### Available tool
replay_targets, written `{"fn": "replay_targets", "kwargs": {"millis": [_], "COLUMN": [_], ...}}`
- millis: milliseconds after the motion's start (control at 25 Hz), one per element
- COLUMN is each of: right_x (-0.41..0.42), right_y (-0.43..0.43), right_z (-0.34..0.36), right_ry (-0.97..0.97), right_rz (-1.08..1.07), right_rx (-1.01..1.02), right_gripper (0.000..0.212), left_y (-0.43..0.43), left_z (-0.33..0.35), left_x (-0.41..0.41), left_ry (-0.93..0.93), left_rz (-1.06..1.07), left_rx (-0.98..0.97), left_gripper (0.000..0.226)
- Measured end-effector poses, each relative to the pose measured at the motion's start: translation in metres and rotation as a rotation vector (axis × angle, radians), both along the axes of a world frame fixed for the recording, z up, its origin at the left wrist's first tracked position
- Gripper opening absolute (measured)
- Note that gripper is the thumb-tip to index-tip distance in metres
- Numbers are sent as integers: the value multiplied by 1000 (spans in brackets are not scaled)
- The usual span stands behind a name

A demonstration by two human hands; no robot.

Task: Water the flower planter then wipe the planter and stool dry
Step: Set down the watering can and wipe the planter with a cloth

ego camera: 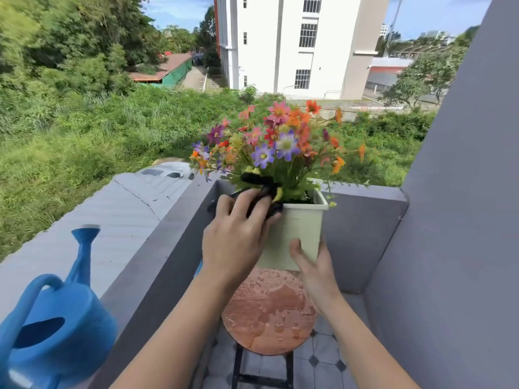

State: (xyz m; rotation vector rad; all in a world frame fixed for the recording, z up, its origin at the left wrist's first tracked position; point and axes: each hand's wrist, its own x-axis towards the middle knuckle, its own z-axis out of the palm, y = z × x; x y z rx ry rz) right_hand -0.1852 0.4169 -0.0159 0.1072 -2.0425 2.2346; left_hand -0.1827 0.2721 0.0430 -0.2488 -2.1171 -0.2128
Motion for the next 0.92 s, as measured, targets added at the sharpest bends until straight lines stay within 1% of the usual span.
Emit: {"fn": "replay_targets", "kwargs": {"millis": [40, 120, 200, 240, 320, 400, 480, 520, 560, 640, 680, 720, 760, 800, 840, 880, 920], "right_x": [0, 0, 2, 3, 2, 0, -4, -6, -7, -11, -11, -10, -11, -11, -11, -11, -10], "right_y": [0, -4, -5, -4, 3, 10, 12, 11, 11, 14, 17, 21, 26, 31, 35, 39, 42], "right_z": [-2, -5, -9, -11, -12, -7, -1, 1, 5, 9, 10, 12, 11, 9, 8, 7, 7], "right_ry": [2, 15, -6, -29, -63, -64, -93, -110, -124, -119, -115, -116, -120, -136, -162, -175, -180], "right_rz": [1, 13, 31, 29, 24, 49, 82, 93, 88, 82, 73, 70, 83, 106, 133, 163, 182], "right_rx": [17, 22, -41, -92, -161, -191, -230, -250, -260, -249, -243, -249, -259, -270, -281, -293, -296], "right_gripper": [91, 85, 78, 71, 60, 59, 53, 50, 53, 75, 85, 92, 94, 95, 92, 82, 63], "left_y": [3, 10, 9, 2, -21, -37, -33, -25, -19, -17, -22, -28, -32, -33, -31, -26, -21], "left_z": [3, 9, 15, 16, 15, 5, -17, -29, -38, -46, -47, -49, -49, -46, -43, -36, -30], "left_x": [-3, -10, -15, -17, -18, -15, -7, -3, 0, 6, 8, 9, 9, 10, 10, 11, 12], "left_ry": [29, 44, 36, 22, -11, 1, 47, 76, 92, 84, 84, 75, 51, 11, -38, -80, -114], "left_rz": [-85, -206, -213, -187, -101, 5, 68, 63, 33, -72, -172, -295, -403, -480, -524, -543, -542], "left_rx": [-123, -324, -434, -436, -332, -132, -11, -2, -11, -116, -197, -253, -251, -175, -42, 123, 291], "left_gripper": [25, 22, 26, 26, 23, 27, 30, 28, 27, 31, 32, 30, 28, 27, 29, 32, 35]}}
